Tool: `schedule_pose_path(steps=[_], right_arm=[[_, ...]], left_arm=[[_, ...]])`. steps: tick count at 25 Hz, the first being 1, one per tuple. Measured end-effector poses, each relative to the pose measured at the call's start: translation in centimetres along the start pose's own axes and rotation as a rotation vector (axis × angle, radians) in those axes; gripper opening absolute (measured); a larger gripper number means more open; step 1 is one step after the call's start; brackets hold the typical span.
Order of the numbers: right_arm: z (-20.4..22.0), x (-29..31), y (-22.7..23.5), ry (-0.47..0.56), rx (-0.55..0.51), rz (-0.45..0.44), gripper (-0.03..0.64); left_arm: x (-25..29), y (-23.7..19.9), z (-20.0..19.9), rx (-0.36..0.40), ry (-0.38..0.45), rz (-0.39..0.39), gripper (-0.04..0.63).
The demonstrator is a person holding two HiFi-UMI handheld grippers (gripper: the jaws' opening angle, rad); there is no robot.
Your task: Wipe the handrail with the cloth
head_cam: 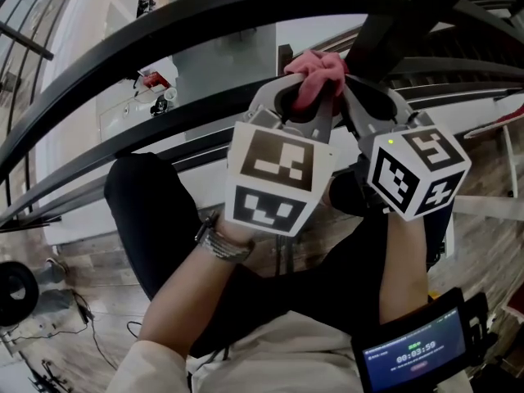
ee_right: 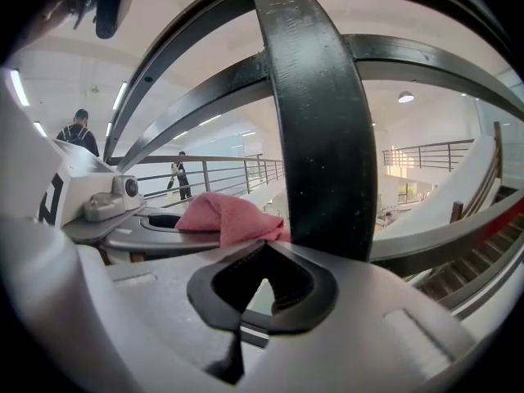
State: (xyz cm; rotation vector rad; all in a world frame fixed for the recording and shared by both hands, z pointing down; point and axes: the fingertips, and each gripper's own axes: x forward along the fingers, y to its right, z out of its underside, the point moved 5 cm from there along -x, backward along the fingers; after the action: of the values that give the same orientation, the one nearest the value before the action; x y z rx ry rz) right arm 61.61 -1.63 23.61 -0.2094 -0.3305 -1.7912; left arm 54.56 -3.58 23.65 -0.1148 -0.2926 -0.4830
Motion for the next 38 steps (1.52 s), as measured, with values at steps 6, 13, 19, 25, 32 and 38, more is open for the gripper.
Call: schedule_pose_path(steps=[6, 13, 19, 25, 32, 38], right_arm=[[-0.1, 0.0, 0.4, -0.014, 0.010, 0.000, 0.002], [0.7, 0.2, 0.6, -0.059, 0.015, -0.022, 0.002], [1.8, 0.6, 1.0, -0.093, 0.036, -0.049, 0.002], [3.3, 0.5, 1.7, -0.125, 0.058, -0.067, 0.002], [4.0, 1.0, 1.6, -0.174, 0.046, -0.085, 0.002], [4.2, 1.5, 0.8, -0.186, 0.032, -0.133, 0.002]], left_arm=[[0.4, 0.1, -0.3, -0.004, 0.017, 0.010, 0.028], [0.3, 0.5, 0.4, 0.001, -0.014, 0.048, 0.028], [0.6, 0.7, 1.5, 0.010, -0.041, 0.079, 0.028], [1.2, 1.4, 2.8, 0.011, -0.063, 0.093, 0.029], [1.1, 1.4, 3.4, 0.040, -0.086, 0.093, 0.029], [0.2, 0.8, 3.9, 0.061, -0.079, 0.080, 0.031]])
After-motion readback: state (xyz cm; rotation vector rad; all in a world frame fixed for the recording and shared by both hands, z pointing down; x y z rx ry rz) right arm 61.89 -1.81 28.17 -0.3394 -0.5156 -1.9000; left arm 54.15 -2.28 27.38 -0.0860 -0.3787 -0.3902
